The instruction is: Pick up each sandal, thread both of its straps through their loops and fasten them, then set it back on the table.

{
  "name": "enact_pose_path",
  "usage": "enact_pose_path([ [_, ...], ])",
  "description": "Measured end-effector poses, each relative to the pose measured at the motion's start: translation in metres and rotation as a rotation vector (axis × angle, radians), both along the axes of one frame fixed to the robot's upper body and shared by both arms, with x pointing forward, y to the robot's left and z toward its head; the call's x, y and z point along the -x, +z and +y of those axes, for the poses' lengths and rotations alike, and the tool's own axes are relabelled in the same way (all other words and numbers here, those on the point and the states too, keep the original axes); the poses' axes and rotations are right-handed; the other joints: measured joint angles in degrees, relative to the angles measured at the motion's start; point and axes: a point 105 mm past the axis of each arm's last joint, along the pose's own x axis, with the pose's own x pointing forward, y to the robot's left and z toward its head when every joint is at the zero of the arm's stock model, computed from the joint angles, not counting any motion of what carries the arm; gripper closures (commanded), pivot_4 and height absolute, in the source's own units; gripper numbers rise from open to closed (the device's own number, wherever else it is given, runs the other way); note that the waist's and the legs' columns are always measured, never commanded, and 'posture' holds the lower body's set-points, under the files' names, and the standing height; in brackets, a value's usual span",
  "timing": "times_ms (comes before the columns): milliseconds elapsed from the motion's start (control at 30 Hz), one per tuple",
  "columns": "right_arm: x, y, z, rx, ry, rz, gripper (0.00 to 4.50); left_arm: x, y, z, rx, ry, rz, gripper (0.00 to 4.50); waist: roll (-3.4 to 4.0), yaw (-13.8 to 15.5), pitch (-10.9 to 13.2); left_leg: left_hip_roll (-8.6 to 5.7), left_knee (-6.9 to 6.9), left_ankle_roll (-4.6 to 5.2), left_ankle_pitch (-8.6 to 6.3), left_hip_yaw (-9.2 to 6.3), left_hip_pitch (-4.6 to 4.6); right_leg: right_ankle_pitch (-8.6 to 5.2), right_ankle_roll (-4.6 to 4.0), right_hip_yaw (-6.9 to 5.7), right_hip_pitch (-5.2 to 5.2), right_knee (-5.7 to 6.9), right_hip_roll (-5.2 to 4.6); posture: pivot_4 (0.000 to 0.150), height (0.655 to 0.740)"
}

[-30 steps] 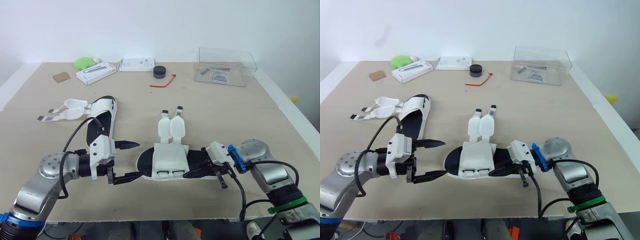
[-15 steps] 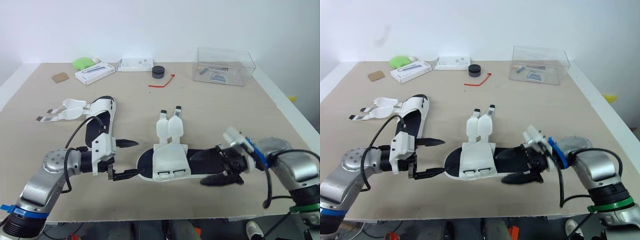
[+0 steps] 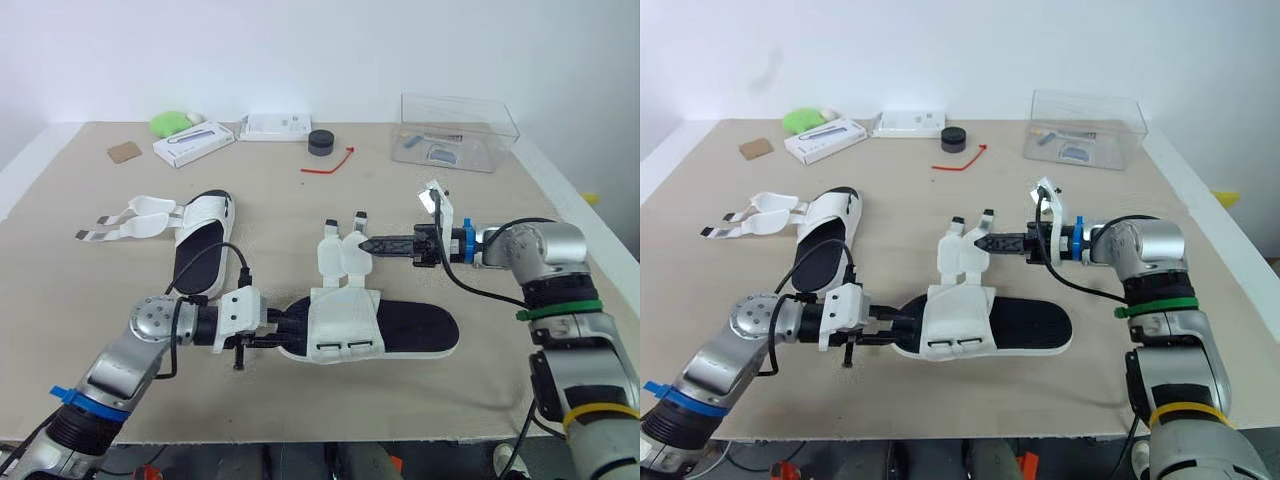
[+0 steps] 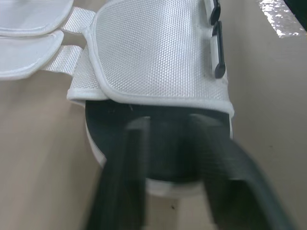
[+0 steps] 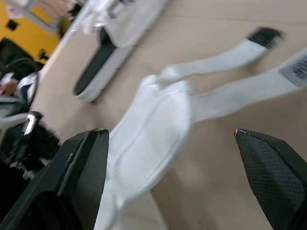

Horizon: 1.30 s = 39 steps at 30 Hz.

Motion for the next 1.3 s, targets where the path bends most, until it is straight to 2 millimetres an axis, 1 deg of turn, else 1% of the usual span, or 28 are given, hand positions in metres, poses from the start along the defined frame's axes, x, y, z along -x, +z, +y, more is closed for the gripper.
enact_pose_path([
  [33, -0.001, -0.001, 0.001, -0.012, -0.005, 0.034, 0.0, 0.0, 0.0, 0.0, -0.001, 0.001, -0.001, 4.44, 0.0, -0.01, 0.0, 0.0, 0.0, 0.02, -0.02, 0.01, 0.0, 0.0, 0.01, 0.0, 0.01, -0.01, -0.01, 0.15, 0.74],
  [100, -0.003, -0.001, 0.007, -0.045, 0.0, 0.098, 0.0, -0.001, 0.0, 0.0, -0.003, -0.001, -0.003, 4.44, 0.01, -0.21, 0.0, 0.0, -0.01, 0.04, -0.03, 0.03, 0.01, 0.01, 0.02, 0.02, 0.0, -0.02, 0.0, 0.15, 0.74],
  [267, -0.009, -0.003, 0.023, -0.099, -0.001, 0.193, 0.0, -0.001, 0.0, -0.001, -0.005, 0.001, 0.001, 4.44, 0.01, -0.23, 0.0, 0.06, -0.01, 0.04, -0.02, -0.03, 0.04, 0.02, -0.02, 0.01, 0.0, 0.02, 0.07, 0.15, 0.74],
  [333, -0.015, -0.006, 0.028, -0.122, -0.032, 0.225, 0.0, 0.0, 0.0, -0.002, -0.004, -0.002, 0.002, 4.44, 0.02, -0.2, 0.01, 0.05, -0.01, 0.03, -0.02, -0.03, 0.04, 0.03, -0.03, 0.0, 0.0, 0.03, 0.06, 0.15, 0.74],
  [400, -0.022, -0.008, 0.029, -0.14, -0.08, 0.23, 0.0, 0.001, 0.0, -0.002, -0.005, -0.002, 0.007, 4.44, 0.02, -0.21, 0.01, 0.03, -0.01, 0.03, -0.02, 0.01, 0.03, 0.03, -0.02, 0.01, 0.0, 0.03, 0.04, 0.15, 0.74],
  [500, -0.025, -0.009, 0.029, -0.144, -0.102, 0.229, 0.0, 0.001, -0.001, -0.002, -0.006, -0.001, 0.009, 4.44, 0.02, -0.21, 0.01, 0.03, -0.01, 0.03, -0.02, 0.01, 0.02, 0.02, -0.02, 0.03, 0.0, 0.03, 0.02, 0.15, 0.74],
  [600, -0.034, -0.01, 0.027, -0.154, -0.162, 0.213, 0.0, 0.001, -0.001, -0.003, -0.007, -0.001, 0.006, 4.44, 0.02, -0.25, 0.01, 0.03, -0.02, 0.02, -0.02, 0.01, 0.02, 0.02, -0.02, 0.06, 0.0, 0.02, 0.02, 0.15, 0.74],
  [733, -0.044, -0.017, 0.022, -0.152, -0.254, 0.192, 0.0, 0.003, -0.002, -0.003, -0.005, 0.003, 0.005, 4.44, 0.02, -0.26, 0.01, 0.03, -0.03, 0.02, -0.02, 0.01, 0.02, 0.02, -0.02, 0.08, 0.0, 0.02, 0.03, 0.15, 0.74],
  [833, -0.048, -0.019, 0.023, -0.149, -0.286, 0.18, 0.0, 0.005, -0.003, -0.003, -0.005, 0.009, 0.005, 4.44, 0.03, -0.29, 0.01, 0.05, -0.04, 0.02, -0.02, 0.0, 0.04, 0.02, -0.02, 0.08, 0.0, 0.02, 0.05, 0.15, 0.74],
  [900, -0.05, -0.016, 0.026, -0.168, -0.3, 0.18, 0.52, 0.005, -0.004, -0.003, -0.009, 0.013, 0.004, 4.5, 0.03, -0.29, 0.01, 0.05, -0.04, 0.02, -0.02, 0.01, 0.04, 0.02, -0.02, 0.09, 0.0, 0.02, 0.05, 0.15, 0.74],
  [967, -0.052, -0.012, 0.03, -0.18, -0.295, 0.175, 1.19, 0.005, -0.004, -0.003, -0.009, 0.015, 0.004, 4.5, 0.03, -0.31, 0.01, 0.05, -0.05, 0.02, -0.02, 0.01, 0.04, 0.02, -0.02, 0.09, 0.0, 0.02, 0.05, 0.15, 0.74],
  [1000, -0.052, -0.011, 0.031, -0.181, -0.293, 0.174, 1.64, 0.005, -0.004, -0.003, -0.009, 0.015, 0.004, 4.5, 0.03, -0.31, 0.01, 0.05, -0.05, 0.02, -0.02, 0.01, 0.04, 0.02, -0.02, 0.09, 0.0, 0.02, 0.05, 0.15, 0.74],
  [1067, -0.051, -0.01, 0.035, -0.184, -0.28, 0.173, 2.75, 0.005, -0.004, -0.002, -0.008, 0.019, 0.004, 4.5, 0.03, -0.31, 0.01, 0.05, -0.05, 0.02, -0.02, 0.01, 0.04, 0.02, -0.02, 0.09, 0.0, 0.02, 0.05, 0.15, 0.74],
  [1100, -0.051, -0.01, 0.036, -0.186, -0.271, 0.173, 3.18, 0.005, -0.005, -0.002, -0.007, 0.022, 0.005, 4.5, 0.03, -0.31, 0.01, 0.05, -0.05, 0.02, -0.02, 0.01, 0.04, 0.02, -0.02, 0.09, 0.0, 0.02, 0.05, 0.15, 0.74],
  [1133, -0.05, -0.01, 0.038, -0.185, -0.262, 0.173, 3.81, 0.005, -0.006, -0.002, -0.006, 0.027, 0.007, 4.5, 0.03, -0.31, 0.01, 0.05, -0.05, 0.02, -0.02, 0.01, 0.04, 0.02, -0.02, 0.1, 0.0, 0.02, 0.05, 0.15, 0.74],
  [1200, -0.049, -0.01, 0.039, -0.185, -0.242, 0.171, 4.46, 0.005, -0.007, -0.002, -0.004, 0.034, 0.009, 4.5, 0.03, -0.31, 0.01, 0.05, -0.05, 0.02, -0.02, 0.0, 0.04, 0.02, -0.02, 0.08, 0.0, 0.02, 0.04, 0.15, 0.74],
  [1300, -0.047, -0.008, 0.041, -0.174, -0.206, 0.159, 4.46, 0.005, -0.007, -0.001, -0.004, 0.035, 0.009, 4.5, 0.04, -0.32, 0.01, 0.05, -0.05, 0.02, -0.02, 0.02, 0.05, 0.02, -0.02, 0.09, 0.0, 0.02, 0.04, 0.15, 0.74],
])
